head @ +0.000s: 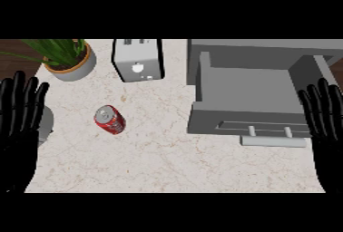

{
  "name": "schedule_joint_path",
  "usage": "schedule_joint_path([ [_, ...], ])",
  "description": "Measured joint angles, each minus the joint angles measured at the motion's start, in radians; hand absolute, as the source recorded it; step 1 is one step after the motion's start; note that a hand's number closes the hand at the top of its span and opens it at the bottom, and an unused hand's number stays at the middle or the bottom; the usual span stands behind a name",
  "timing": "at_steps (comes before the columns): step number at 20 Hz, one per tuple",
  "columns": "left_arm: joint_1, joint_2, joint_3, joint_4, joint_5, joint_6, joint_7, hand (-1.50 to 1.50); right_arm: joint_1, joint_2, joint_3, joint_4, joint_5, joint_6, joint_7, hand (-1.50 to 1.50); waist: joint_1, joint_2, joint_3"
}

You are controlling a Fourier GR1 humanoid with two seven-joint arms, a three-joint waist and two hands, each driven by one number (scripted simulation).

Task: Pick up the can, place it into the drawer and close the drawer

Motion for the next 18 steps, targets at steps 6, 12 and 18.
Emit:
schedule_joint_path([
  [6, -0.009, 0.087, 0.078, 0.052, 0.209, -0.177, -0.029, -1.50, -0.046, 0.003, -0.031, 0.016, -0.028, 0.002, -0.009, -1.50, -0.024, -0.017, 0.008],
  [12, 0.013, 0.169, 0.162, 0.176, 0.334, -0.216, 0.163, -1.50, -0.014, 0.011, -0.073, 0.036, -0.030, -0.055, 0.140, -1.50, -0.033, -0.019, 0.010],
  [18, -0.001, 0.223, 0.240, 0.195, 0.443, -0.254, 0.283, -1.50, 0.000, 0.003, -0.117, 0.060, -0.051, -0.050, 0.168, -1.50, -0.032, -0.022, 0.011],
])
